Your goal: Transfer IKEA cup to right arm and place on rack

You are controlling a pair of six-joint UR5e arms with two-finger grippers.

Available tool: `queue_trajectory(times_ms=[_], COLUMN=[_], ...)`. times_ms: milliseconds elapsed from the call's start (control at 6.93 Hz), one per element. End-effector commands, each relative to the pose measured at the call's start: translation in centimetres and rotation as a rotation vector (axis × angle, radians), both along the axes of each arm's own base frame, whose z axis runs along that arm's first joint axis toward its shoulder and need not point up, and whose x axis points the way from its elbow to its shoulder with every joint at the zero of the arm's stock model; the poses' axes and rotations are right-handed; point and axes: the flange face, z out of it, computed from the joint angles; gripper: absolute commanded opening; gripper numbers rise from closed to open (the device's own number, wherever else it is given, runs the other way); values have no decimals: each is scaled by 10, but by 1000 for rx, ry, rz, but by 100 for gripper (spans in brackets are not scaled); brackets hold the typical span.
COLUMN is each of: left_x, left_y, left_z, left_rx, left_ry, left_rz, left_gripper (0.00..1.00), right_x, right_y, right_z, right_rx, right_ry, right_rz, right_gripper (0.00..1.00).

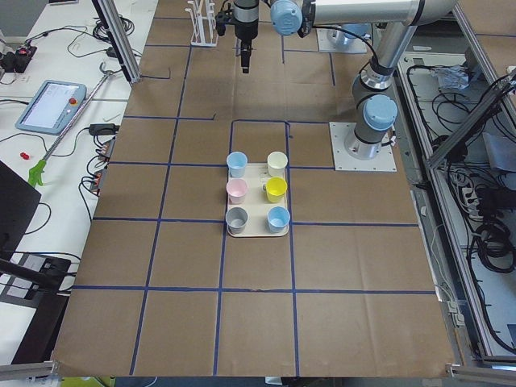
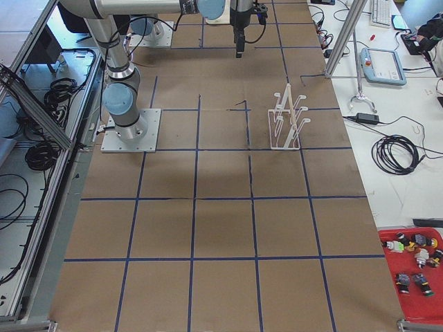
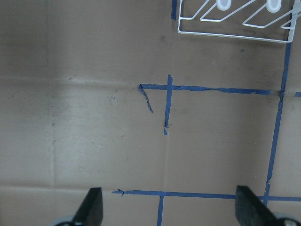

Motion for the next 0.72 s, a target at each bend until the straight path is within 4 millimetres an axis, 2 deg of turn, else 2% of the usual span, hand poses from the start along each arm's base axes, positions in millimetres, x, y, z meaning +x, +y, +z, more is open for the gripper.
queue_trajectory(times_ms=[0, 577], left_x=[0, 2], left_y=[0, 3], left_z=[0, 1], left_rx=[0, -2], left_ry=[0, -2], left_rz=[0, -39], left_gripper=[100, 100], right_x=[0, 0], right_y=[0, 0], right_z=[-1, -1], right_rx=[2, 2], right_ry=[1, 2], right_rz=[0, 0], right_gripper=[100, 100])
